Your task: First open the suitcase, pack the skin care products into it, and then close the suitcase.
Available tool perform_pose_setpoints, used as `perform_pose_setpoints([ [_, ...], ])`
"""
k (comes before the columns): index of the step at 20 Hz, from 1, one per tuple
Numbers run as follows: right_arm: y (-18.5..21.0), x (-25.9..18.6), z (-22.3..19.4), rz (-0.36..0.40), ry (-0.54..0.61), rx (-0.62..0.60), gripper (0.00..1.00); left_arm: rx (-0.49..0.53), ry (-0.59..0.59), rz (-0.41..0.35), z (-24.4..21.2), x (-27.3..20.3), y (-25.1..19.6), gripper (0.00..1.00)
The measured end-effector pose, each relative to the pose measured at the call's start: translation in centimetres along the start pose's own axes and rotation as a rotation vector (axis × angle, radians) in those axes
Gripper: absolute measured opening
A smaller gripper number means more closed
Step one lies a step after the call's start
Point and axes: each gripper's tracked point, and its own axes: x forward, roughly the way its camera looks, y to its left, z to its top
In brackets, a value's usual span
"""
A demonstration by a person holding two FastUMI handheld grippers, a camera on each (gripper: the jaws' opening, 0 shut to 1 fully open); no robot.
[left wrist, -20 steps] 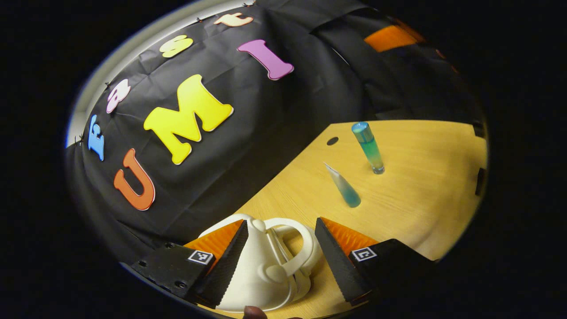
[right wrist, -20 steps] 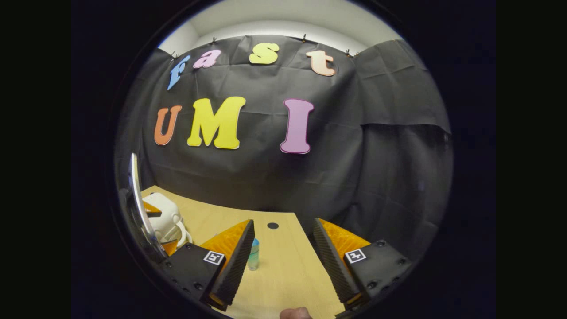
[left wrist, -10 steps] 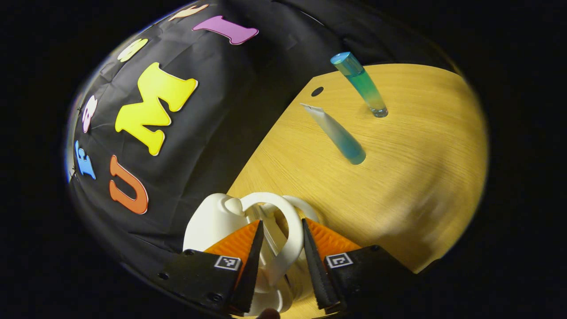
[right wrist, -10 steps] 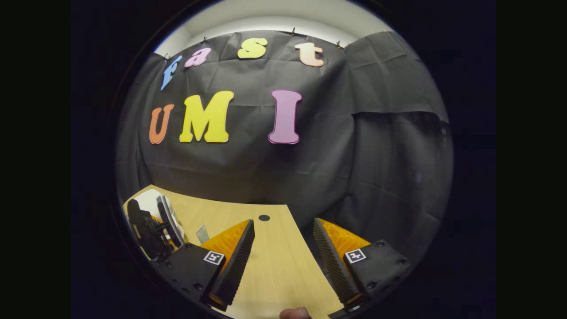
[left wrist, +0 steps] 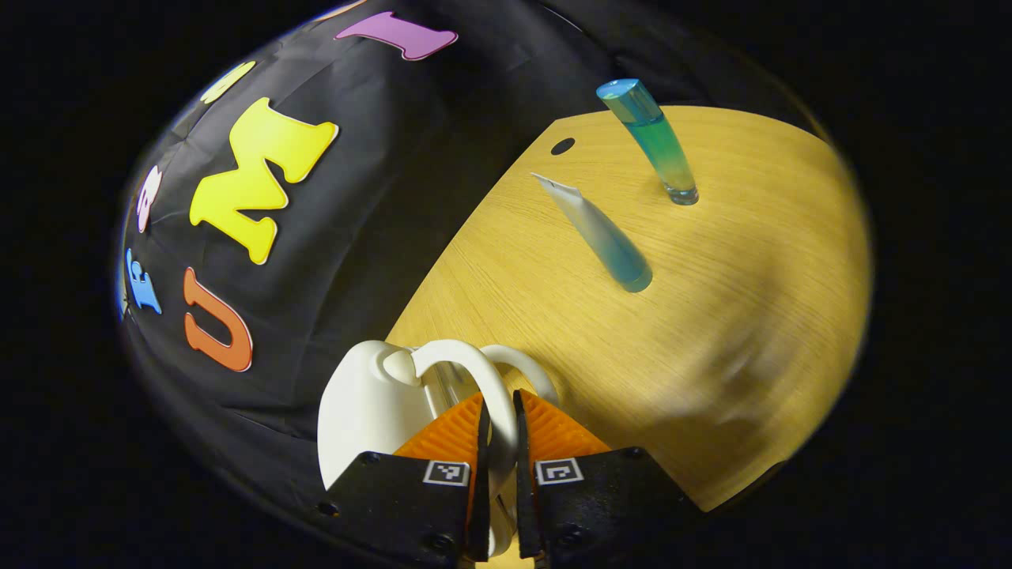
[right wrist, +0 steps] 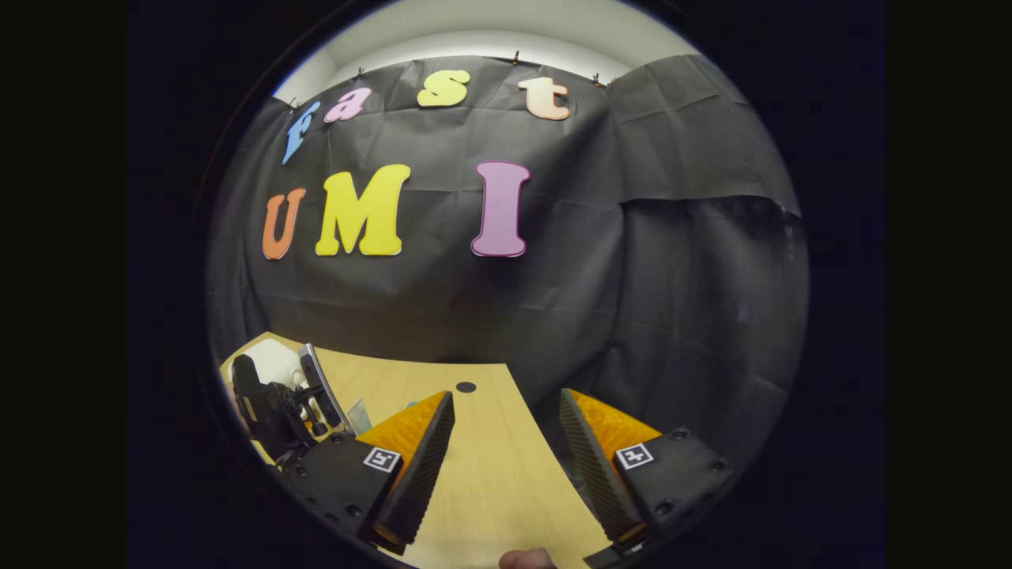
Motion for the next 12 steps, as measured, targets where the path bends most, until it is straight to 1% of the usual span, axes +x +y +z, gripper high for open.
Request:
perform_pose_setpoints([
  [1,0.1,-0.1,0.2,-0.001,-0.005,0.001,0.80,-0.026,-0.008,-0.004,0.4,-0.4,0.5,0.15],
  [2,0.4,-0.3,0.3,-0.001,-0.012,0.002,0.80,-0.059,-0.007,-0.011,0.6,-0.8,1.0,0.11],
  [4,1.0,-0.4,0.8,-0.001,-0.022,0.003,0.80,-0.149,-0.018,-0.012,1.1,-2.0,2.2,0.06],
  [6,2.0,-0.7,1.4,0.003,-0.030,0.005,0.80,-0.251,-0.077,0.002,2.4,-4.0,4.6,0.05],
  [9,4.3,-1.3,2.7,0.029,-0.050,0.000,0.80,-0.369,-0.164,0.062,3.5,-6.6,11.0,0.05],
  [12,7.2,-1.8,4.4,0.076,-0.079,-0.015,0.80,-0.491,-0.243,0.134,2.2,-9.9,17.6,0.04],
])
